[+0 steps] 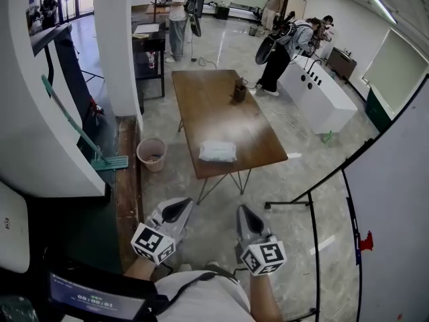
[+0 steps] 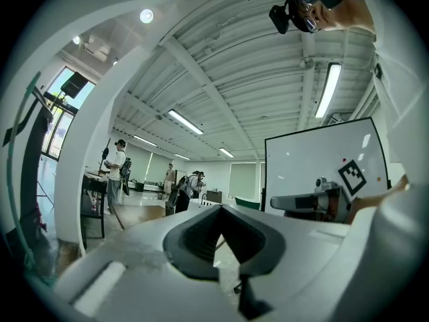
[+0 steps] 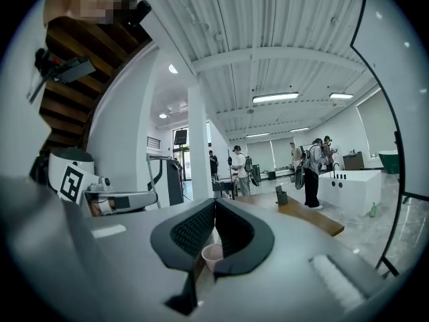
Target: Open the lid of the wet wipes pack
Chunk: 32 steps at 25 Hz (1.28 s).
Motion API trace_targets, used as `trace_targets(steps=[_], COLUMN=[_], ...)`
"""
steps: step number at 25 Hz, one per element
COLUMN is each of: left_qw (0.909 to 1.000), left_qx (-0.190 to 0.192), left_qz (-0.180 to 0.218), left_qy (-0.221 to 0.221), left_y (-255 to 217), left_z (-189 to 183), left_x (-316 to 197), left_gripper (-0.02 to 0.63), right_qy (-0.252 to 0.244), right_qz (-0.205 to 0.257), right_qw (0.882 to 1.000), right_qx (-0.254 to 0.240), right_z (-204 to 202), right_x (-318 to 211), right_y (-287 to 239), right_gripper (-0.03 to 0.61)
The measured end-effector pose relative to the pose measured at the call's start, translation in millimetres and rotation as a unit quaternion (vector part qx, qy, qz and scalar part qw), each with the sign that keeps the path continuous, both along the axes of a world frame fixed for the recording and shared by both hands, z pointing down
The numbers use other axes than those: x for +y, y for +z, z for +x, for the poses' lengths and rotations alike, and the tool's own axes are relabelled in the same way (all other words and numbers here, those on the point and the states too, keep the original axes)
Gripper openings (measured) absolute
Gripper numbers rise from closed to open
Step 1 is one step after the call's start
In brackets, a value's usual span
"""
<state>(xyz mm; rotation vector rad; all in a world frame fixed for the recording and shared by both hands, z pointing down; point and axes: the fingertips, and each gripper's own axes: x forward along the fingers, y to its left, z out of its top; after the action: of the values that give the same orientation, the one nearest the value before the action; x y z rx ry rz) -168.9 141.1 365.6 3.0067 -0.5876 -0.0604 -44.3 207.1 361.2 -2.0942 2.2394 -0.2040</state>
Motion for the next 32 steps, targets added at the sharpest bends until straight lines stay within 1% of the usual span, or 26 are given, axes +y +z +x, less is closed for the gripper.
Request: trace_targets(steps=[4,9,14,17,21,25,29,32], left_qw=[1.0,0.9999,0.9998,0.9997,0.9997,0.9996,0.9994,0.9989], left_qx=[0.004,0.007,0.008,0.007,-0.001,-0.009,-0.014,-0.018], left_qz=[-0.002,-0.01,-0.009,-0.007,-0.003,-0.005,-0.003,-0.01], left_qy=[-0.005,-0.009,-0.015,-0.021,-0.025,-0.026,-0.032,-0.041], left_y=[-2.0,3.1,13.7,8.3,5.2,15.1,12.7,12.0], left_z=[-4.8,-6.9,5.8,14.7,38.4,70.6,100.9,121.8], left_x=[-6.6,-13.5,-35.2,-47.5,-67.4,-91.8,-116.8,-134.0], left_gripper=[0.005,0.004,0.004,0.004,0.005,0.003,0.004,0.005], right_qy=[-0.011,-0.012,-0.012,-0.018,-0.031,-0.037,-0.047,-0.063], right_qz=[-0.012,-0.013,-0.009,-0.005,-0.006,-0.007,-0.007,-0.014], right_qw=[0.999,1.0,1.0,1.0,0.999,0.999,0.999,0.998], right_qx=[0.03,0.025,0.011,0.007,0.008,0.002,-0.001,0.003], right_z=[-8.4,-6.1,11.5,20.6,40.5,72.3,102.4,120.3], right_x=[-4.6,-12.7,-36.1,-48.9,-74.1,-102.0,-130.6,-150.4], right_y=[1.6,3.1,11.5,7.3,5.7,16.8,19.2,21.3], right_gripper=[0.014,0.014,0.012,0.012,0.012,0.012,0.012,0.012])
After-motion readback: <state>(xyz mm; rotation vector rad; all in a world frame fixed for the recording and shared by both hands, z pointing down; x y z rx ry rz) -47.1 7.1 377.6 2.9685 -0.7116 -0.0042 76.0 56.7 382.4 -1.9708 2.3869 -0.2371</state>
